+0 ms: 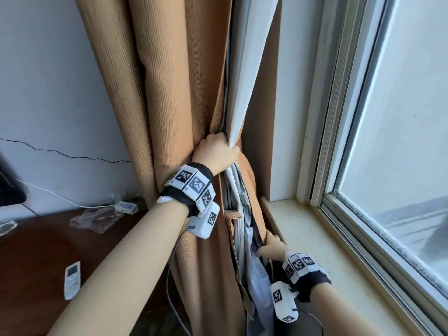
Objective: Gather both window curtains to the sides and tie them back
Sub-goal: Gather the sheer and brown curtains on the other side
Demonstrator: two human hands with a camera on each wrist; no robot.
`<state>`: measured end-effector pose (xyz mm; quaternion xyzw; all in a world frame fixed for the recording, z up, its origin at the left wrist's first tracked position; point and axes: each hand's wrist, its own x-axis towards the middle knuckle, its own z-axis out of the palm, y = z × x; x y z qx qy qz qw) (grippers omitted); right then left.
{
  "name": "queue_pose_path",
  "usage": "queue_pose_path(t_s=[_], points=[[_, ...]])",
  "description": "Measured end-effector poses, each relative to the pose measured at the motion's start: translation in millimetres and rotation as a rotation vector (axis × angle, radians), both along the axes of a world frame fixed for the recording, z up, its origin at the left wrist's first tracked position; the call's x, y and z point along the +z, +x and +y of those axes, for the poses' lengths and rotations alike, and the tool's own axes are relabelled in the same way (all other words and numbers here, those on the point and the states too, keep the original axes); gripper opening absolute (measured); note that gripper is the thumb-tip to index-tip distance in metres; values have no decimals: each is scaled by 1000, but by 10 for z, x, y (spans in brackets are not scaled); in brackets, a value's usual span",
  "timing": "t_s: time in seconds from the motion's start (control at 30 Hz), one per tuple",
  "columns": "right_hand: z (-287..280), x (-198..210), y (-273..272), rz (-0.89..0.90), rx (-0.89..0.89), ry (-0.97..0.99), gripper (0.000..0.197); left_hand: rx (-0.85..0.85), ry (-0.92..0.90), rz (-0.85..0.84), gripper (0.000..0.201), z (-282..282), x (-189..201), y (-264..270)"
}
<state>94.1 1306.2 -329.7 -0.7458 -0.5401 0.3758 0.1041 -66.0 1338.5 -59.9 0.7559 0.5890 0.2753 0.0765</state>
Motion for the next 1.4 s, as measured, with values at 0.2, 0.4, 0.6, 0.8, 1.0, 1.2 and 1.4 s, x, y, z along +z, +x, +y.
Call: queue_pose_path(t_s=[0.2,0.4,0.6,0.8,1.0,1.2,1.4], points=[[-189,1392,127,325,39,442,103,-61,-59,-30,37,67,10,26],[21,2310,-282,169,208,797,133,-115,-135,-79,51,97,39,59],[124,2165,-568,279,48,1038,94,-124,-139,-98,46,104,-57,41],[109,2140,-521,262,52,1039,78,-318,-249,-14,50,96,-103,-105],[147,2051,-445,106,107,1060,64,-612,-386,-173,23,-37,-114,-268],[202,1940,-258,131,18,1017,39,-677,-265,-540,29,-343,-214,-473],[186,1935,-221,42,25,1046,44,-502,288,-658,14,-505,-315,-630]])
